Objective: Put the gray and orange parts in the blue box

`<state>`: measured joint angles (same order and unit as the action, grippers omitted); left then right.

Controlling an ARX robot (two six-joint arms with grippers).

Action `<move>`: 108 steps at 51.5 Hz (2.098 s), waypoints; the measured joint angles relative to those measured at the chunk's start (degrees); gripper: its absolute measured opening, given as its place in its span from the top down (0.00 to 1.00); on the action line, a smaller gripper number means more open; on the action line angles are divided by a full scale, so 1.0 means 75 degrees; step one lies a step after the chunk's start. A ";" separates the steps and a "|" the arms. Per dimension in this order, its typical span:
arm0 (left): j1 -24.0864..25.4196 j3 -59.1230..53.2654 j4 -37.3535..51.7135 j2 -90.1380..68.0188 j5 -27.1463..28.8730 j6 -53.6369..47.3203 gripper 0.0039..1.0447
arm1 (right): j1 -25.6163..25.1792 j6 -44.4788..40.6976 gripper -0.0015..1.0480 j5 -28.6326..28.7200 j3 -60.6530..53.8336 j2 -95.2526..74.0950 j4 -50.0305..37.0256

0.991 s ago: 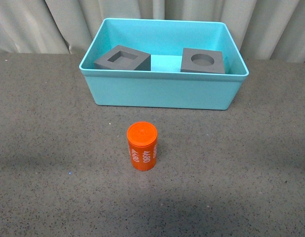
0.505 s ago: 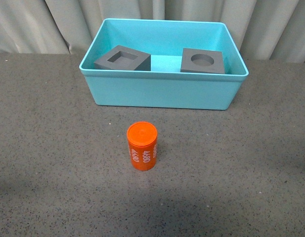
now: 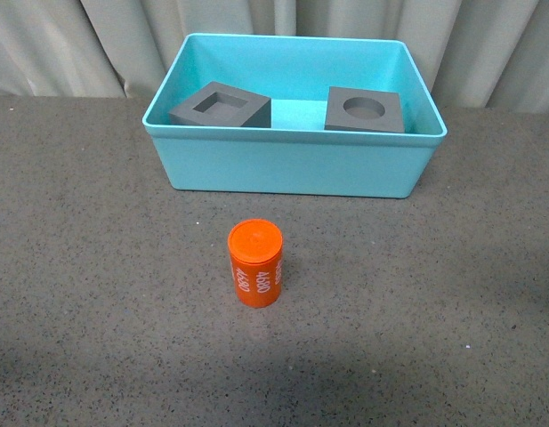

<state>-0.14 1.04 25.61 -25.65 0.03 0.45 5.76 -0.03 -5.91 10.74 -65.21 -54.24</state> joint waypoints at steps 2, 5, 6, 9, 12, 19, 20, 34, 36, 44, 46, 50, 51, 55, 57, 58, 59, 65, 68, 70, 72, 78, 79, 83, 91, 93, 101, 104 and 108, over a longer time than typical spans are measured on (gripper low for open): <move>0.0000 0.0000 -0.0189 0.0195 0.0000 0.0000 0.97 | 0.0000 0.0000 0.09 0.0000 0.0000 0.0000 0.0000; 0.0000 0.0000 -0.0431 0.0449 0.0000 0.0000 0.97 | 0.0000 0.0000 0.09 0.0000 0.0000 0.0000 0.0000; 0.0000 0.0000 -0.0498 0.0522 0.0000 0.0000 0.97 | 0.0000 0.0003 0.09 0.0000 0.0000 0.0000 0.0000; 0.0000 0.0000 -0.0664 0.0691 0.0000 0.0000 0.97 | 0.0000 0.0003 0.09 0.0000 0.0000 0.0000 0.0000; 0.0000 0.0000 -0.0883 0.0915 0.0000 0.0000 0.97 | 0.0000 0.0000 0.09 0.0000 0.0000 0.0000 0.0000; 0.0000 0.0000 -0.1326 0.1361 0.0000 0.0000 0.97 | 0.0000 0.0000 0.09 0.0000 0.0000 0.0000 0.0000; 0.0000 0.0000 -0.1373 0.1411 0.0000 0.0000 0.97 | 0.0000 0.0003 0.09 0.0000 0.0000 0.0000 0.0000; 0.0000 0.0000 -0.1874 0.1909 0.0000 0.0000 0.97 | 0.0000 0.0000 0.09 0.0000 0.0000 0.0000 0.0000; 0.0000 0.0000 -0.1929 0.1964 0.0000 0.0000 0.97 | 0.0000 0.0003 0.09 0.0000 0.0000 0.0000 0.0000; 0.0000 0.0003 -0.3077 0.2850 -0.0012 -0.0003 0.97 | 0.0000 0.0000 0.09 0.0000 0.0000 0.0000 0.0000; 0.0000 0.0003 -0.3346 0.3235 -0.0006 -0.0003 0.97 | 0.0000 0.0000 0.09 -0.0003 0.0000 0.0000 0.0000; 0.0000 0.0003 -0.3383 0.3372 -0.0006 -0.0003 0.97 | 0.0000 0.0000 0.09 0.0000 0.0000 0.0009 0.0000; 0.0000 0.0003 -0.3392 0.3375 -0.0003 -0.0003 0.97 | 0.0000 0.0000 0.09 -0.0003 0.0000 0.0012 0.0000; 0.0000 0.0003 -0.3398 0.3378 -0.0006 -0.0003 0.97 | 0.0000 0.0000 0.09 0.0003 0.0000 0.0009 0.0000; 0.0000 0.0003 -0.3398 0.3378 -0.0006 -0.0003 0.97 | 0.0000 0.0000 0.09 0.0000 0.0000 0.0006 0.0000; 0.0000 0.0003 -0.3398 0.3378 -0.0003 -0.0003 0.97 | 0.0000 0.0003 0.09 0.0000 0.0000 0.0006 0.0000; 0.0000 0.0003 -0.3398 0.3378 -0.0006 -0.0003 0.97 | 0.0000 0.0003 0.09 0.0000 0.0000 0.0006 0.0000; 0.0000 0.0003 -0.3398 0.3383 -0.0006 -0.0003 0.84 | 0.0000 -0.0003 0.09 -0.0003 0.0000 0.0006 0.0003; 0.0000 0.0003 -0.3398 0.3383 -0.0006 -0.0003 0.76 | 0.0073 -0.0452 0.09 -0.0006 0.0152 0.0154 0.0758; 0.0000 0.0003 -0.3401 0.3383 0.0003 -0.0003 0.69 | 0.0184 -0.0941 0.09 0.0149 0.0364 0.0187 0.1556; 0.0000 0.0003 -0.3404 0.3383 -0.0003 -0.0003 0.64 | 0.0300 -0.1233 0.09 0.0326 0.0536 0.0108 0.2052; 0.0000 0.0003 -0.3404 0.3389 -0.0003 -0.0003 0.46 | 0.0772 -0.1856 0.09 0.1052 0.1209 -0.0632 0.3244; 0.0000 0.0003 -0.3404 0.3389 -0.0003 -0.0003 0.43 | 0.0857 -0.1920 0.09 0.1186 0.1352 -0.0833 0.3383; 0.0000 0.0003 -0.3407 0.3389 -0.0003 -0.0003 0.29 | 0.1122 -0.1979 0.09 0.1719 0.2005 -0.1623 0.4022; 0.0000 0.0003 -0.3410 0.3389 -0.0003 -0.0012 0.05 | 0.1533 -0.1944 0.09 0.2547 0.3293 -0.2908 0.5219; 0.0000 0.0003 -0.3410 0.3389 -0.0003 -0.0023 0.05 | 0.1609 -0.1944 0.09 0.2798 0.3561 -0.3144 0.5572; 0.0000 0.0003 -0.3410 0.3389 -0.0003 -0.0023 0.06 | 0.1897 -0.1982 0.09 0.3249 0.4500 -0.3946 0.6726; 0.0000 0.0003 -0.3410 0.3389 -0.0003 -0.0023 0.06 | 0.2005 -0.2034 0.09 0.3348 0.4753 -0.4130 0.7023; 0.0000 0.0003 -0.3410 0.3389 -0.0003 -0.0023 0.06 | 0.2238 -0.2253 0.09 0.3547 0.5126 -0.4403 0.7463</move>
<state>-0.14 1.06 0.03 -0.23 0.01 0.27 22.55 -16.93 20.69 49.19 -98.24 1.74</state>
